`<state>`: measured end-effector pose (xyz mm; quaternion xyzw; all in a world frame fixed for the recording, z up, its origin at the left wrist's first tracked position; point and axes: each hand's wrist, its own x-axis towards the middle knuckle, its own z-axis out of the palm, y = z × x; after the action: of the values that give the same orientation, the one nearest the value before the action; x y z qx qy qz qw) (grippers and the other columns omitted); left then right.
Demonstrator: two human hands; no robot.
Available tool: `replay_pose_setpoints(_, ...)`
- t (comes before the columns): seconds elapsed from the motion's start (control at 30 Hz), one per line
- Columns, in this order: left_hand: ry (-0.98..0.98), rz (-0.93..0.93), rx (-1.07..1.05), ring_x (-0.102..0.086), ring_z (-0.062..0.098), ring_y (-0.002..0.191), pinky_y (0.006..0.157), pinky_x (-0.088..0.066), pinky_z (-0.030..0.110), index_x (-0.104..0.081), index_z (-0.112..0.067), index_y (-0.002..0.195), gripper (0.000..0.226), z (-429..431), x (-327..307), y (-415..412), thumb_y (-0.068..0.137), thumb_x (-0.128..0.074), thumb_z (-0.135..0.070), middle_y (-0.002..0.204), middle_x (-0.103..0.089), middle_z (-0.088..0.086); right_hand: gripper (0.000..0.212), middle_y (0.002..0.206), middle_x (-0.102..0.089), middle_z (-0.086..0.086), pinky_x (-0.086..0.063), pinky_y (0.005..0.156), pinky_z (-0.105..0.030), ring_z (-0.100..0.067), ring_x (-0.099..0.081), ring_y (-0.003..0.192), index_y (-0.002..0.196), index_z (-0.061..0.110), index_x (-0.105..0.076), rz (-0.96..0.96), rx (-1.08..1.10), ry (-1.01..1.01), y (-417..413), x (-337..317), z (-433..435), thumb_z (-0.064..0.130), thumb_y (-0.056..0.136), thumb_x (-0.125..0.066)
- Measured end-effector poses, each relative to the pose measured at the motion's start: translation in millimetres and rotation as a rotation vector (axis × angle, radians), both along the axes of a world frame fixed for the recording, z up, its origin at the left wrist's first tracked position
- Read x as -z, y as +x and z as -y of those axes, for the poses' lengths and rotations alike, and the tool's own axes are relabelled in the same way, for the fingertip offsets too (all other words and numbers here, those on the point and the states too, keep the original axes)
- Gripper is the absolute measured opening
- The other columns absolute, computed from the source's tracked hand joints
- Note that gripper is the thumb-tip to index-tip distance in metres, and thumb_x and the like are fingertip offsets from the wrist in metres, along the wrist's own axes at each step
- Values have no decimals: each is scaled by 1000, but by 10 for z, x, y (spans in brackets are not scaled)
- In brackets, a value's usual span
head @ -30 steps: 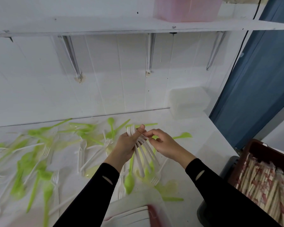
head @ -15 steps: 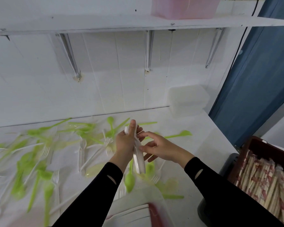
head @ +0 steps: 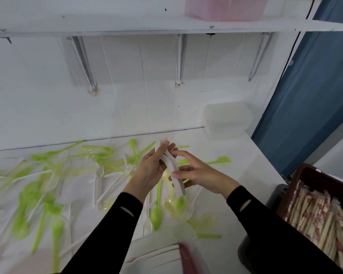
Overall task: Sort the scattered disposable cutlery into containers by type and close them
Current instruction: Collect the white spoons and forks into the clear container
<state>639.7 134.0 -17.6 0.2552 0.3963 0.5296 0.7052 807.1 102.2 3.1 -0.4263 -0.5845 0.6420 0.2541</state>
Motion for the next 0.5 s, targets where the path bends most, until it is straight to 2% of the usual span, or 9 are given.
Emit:
replay_pose_setpoints(0.13, -33, -135, 86, -70, 28, 98, 84, -59, 37, -68, 1, 105, 41, 29, 18, 22, 81, -75, -32, 112, -72, 14, 53, 102, -70, -11, -58, 73, -36, -21, -70, 92, 135, 38, -47, 46, -23, 5, 8, -32, 32, 18, 91, -69)
replay_pose_setpoints(0.2, -30, -124, 11, -71, 26, 90, 83, -59, 36, -68, 2, 104, 35, 18, 22, 20, 84, -74, -26, 107, -73, 14, 43, 100, -71, -10, -57, 68, -32, -21, -70, 87, 131, 36, -48, 78, 29, 27, -16, -26, 30, 27, 93, -66)
replay_pose_setpoints(0.27, 18, -50, -132, -71, 23, 88, 81, -59, 37, -67, -1, 99, 20, -6, 18, -24, 88, -70, -18, 99, -73, 12, 35, 99, -69, -9, -59, 63, -34, -23, -70, 80, 124, 26, -44, 137, 158, 12, -10, 36, -18, 38, 96, -59)
replay_pose_setpoints(0.33, 67, -14, -237, -70, 21, 83, 78, -58, 35, -65, -4, 97, 12, -34, 18, -97, 90, -68, -13, 91, -71, 10, 31, 96, -60, -7, -59, 58, -37, -23, -65, 75, 114, 17, -40, 398, 169, 25, 61, 145, -57, 38, 98, -56)
replay_pose_setpoints(0.43, 63, -53, -253, -60, 13, 64, 75, -57, 30, -64, -6, 91, 8, -35, 13, -156, 90, -69, -13, 75, -62, 4, 13, 97, -51, 0, -59, 67, -38, -25, -62, 79, 106, 19, -50, 973, -170, 70, 179, 277, -42, 20, 94, -56)
replay_pose_setpoints(0.5, 25, -48, -211, -60, 11, 63, 81, -56, 31, -66, -7, 88, 9, -31, 7, -151, 89, -70, -15, 73, -60, 3, 24, 92, -45, 6, -58, 71, -37, -30, -65, 90, 107, 22, -55, 1081, -285, 27, 203, 316, -45, 8, 88, -59)
